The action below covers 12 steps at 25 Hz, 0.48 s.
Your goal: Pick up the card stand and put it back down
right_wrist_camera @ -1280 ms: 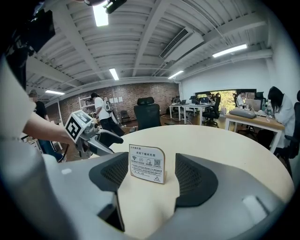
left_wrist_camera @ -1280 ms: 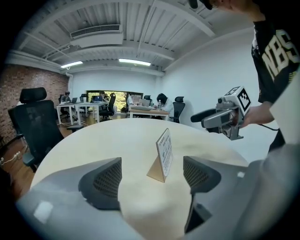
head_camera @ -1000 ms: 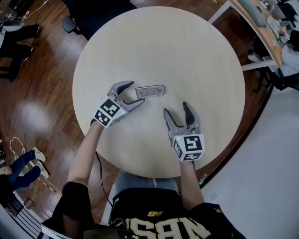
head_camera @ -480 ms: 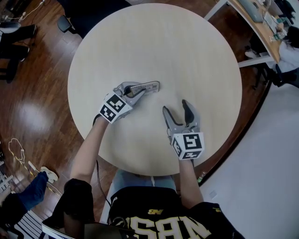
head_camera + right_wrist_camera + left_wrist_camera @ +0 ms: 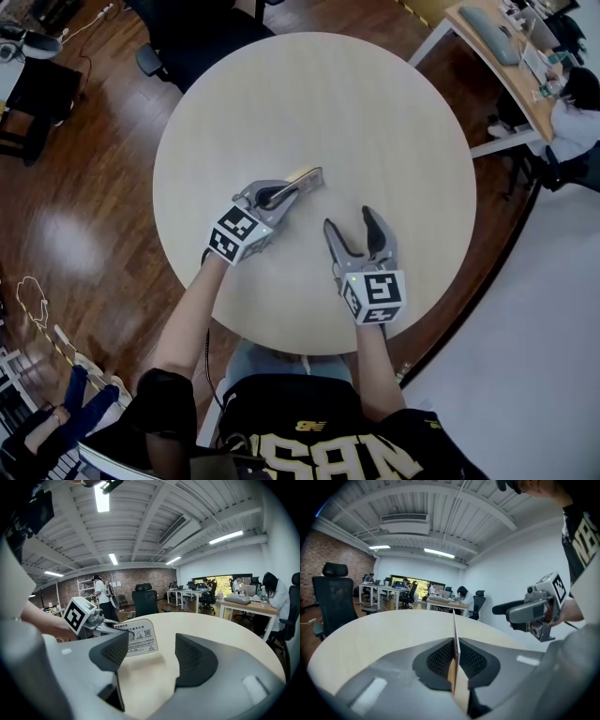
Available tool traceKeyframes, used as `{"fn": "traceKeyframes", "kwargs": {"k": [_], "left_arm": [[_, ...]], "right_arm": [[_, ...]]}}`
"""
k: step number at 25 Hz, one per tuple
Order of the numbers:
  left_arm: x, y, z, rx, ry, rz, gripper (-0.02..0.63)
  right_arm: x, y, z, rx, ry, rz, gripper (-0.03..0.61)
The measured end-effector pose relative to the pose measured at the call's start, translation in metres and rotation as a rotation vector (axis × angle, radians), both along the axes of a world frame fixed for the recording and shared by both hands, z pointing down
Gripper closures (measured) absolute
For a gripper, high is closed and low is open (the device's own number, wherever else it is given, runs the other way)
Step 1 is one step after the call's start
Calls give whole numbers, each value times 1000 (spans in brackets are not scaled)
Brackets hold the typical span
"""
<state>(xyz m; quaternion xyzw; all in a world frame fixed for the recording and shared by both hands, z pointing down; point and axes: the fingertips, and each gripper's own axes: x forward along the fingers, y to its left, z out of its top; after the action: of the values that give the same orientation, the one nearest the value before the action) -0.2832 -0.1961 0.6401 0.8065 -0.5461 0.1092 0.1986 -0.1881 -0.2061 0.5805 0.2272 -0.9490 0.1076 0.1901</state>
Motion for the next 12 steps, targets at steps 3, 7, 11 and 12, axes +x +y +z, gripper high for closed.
{"fn": "traceKeyframes", "kwargs": {"k": [3, 7, 11, 12], "left_arm": [[-9, 9, -39, 39, 50, -119, 598], [-22, 33, -72, 64, 14, -246, 598], [-26, 58, -110, 107, -65, -319, 598], [-29, 63, -122, 125, -80, -342, 598]], "right_arm": [[-5, 5, -23, 29, -38, -11, 268], [-12, 18, -56, 74, -97, -32, 268], [-15, 29, -94, 113, -154, -51, 268], [-17, 30, -104, 125, -170, -54, 268]]}}
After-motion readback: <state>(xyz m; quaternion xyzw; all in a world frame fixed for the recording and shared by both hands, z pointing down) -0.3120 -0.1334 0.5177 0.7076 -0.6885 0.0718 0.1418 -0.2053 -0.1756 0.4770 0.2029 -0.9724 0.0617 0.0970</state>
